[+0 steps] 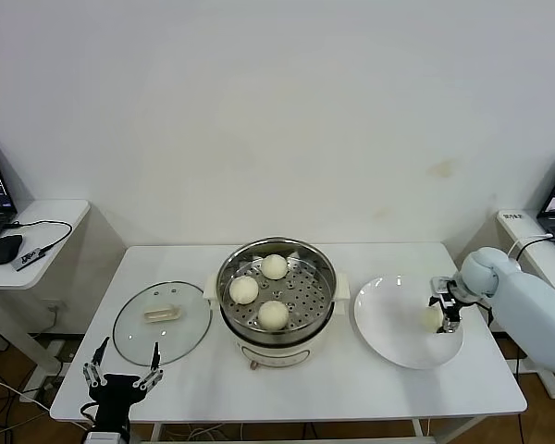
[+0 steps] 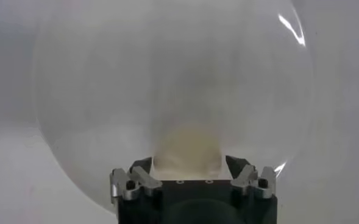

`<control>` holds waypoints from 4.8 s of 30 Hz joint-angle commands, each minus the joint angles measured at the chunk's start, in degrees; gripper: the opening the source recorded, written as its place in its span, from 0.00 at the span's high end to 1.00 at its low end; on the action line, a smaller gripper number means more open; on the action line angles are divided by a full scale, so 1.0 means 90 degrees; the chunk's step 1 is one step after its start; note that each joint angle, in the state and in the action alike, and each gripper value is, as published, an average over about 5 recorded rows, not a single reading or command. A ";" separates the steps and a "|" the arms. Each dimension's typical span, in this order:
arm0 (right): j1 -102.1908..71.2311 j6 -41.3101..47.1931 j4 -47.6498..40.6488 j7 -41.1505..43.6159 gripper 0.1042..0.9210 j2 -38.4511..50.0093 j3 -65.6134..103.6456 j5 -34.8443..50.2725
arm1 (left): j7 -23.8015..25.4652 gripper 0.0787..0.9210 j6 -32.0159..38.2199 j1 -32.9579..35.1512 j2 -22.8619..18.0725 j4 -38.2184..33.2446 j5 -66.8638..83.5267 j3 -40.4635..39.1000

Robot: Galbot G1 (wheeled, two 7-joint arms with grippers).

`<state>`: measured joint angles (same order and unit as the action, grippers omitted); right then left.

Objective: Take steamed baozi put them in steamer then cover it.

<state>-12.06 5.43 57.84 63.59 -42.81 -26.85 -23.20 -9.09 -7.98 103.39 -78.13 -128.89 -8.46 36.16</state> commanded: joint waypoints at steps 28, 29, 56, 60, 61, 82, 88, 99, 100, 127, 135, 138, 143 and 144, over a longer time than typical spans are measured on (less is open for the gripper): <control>0.4517 0.1586 0.2575 0.0001 0.39 0.0560 -0.3650 0.3341 | -0.0001 0.12 0.0015 -0.0147 -0.0029 -0.0027 -0.0012 -0.0157; 0.4717 0.1640 0.2596 -0.0055 0.39 0.0460 -0.3788 0.3483 | 0.0000 0.12 0.0014 -0.0159 -0.0027 -0.0029 -0.0010 -0.0158; 0.4564 0.3821 0.2758 -0.1845 0.37 -0.1806 -0.4858 0.5844 | -0.0008 0.12 0.0036 -0.0281 -0.0028 0.0018 0.0072 -0.0014; 0.4252 0.4012 0.2576 -0.2057 0.37 -0.2019 -0.4761 0.5826 | -0.0012 0.12 0.0050 -0.0286 -0.0042 0.0046 0.0079 -0.0007; 0.4187 0.4029 0.2529 -0.2091 0.37 -0.2065 -0.4745 0.5802 | -0.0013 0.12 0.0051 -0.0291 -0.0044 0.0051 0.0078 -0.0008; 0.3756 0.4023 0.2135 -0.2004 0.37 -0.2240 -0.4614 0.5087 | -0.0010 0.12 0.0043 -0.0401 -0.0068 0.0130 0.0065 -0.0017; 0.3785 0.4026 0.2245 -0.1932 0.37 -0.2159 -0.4585 0.5109 | -0.0010 0.12 0.0042 -0.0397 -0.0070 0.0134 0.0065 -0.0020; 0.3860 0.4024 0.2681 -0.2129 0.14 -0.1603 -0.4153 0.5026 | -0.0008 0.12 0.0041 -0.0378 -0.0080 0.0097 0.0070 -0.0034; 0.3838 0.4024 0.2766 -0.2211 0.14 -0.1506 -0.4075 0.5017 | -0.0008 0.12 0.0041 -0.0380 -0.0081 0.0096 0.0071 -0.0036; -0.5643 -0.1056 0.5296 -0.6870 0.12 -0.0244 0.5103 0.4050 | -0.0055 0.12 0.0169 -0.0560 -0.0034 0.0473 -0.0038 -0.0205; -0.7371 -0.2367 0.4873 -0.6145 0.12 -0.2493 0.7437 0.3844 | -0.0131 0.12 0.0368 -0.0604 -0.0004 0.0829 -0.0369 -0.0260; -0.7699 -0.2507 0.4814 -0.5914 0.12 -0.3000 0.7983 0.3974 | -0.0160 0.12 0.0527 -0.0646 0.0065 0.1041 -0.0722 -0.0243; -0.8195 -0.2392 0.4917 -0.5594 0.12 -0.3677 0.8636 0.4152 | -0.0024 0.12 0.0850 -0.0873 0.0375 0.1567 -0.1905 -0.0188; -0.8291 -0.2345 0.4969 -0.5565 0.12 -0.3811 0.8746 0.4201 | 0.0016 0.12 0.0912 -0.0935 0.0481 0.1682 -0.2250 -0.0177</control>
<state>-66.71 -7.04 101.38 10.20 -60.50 27.60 14.53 -10.18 -3.18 96.92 -76.94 -120.12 -14.53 34.49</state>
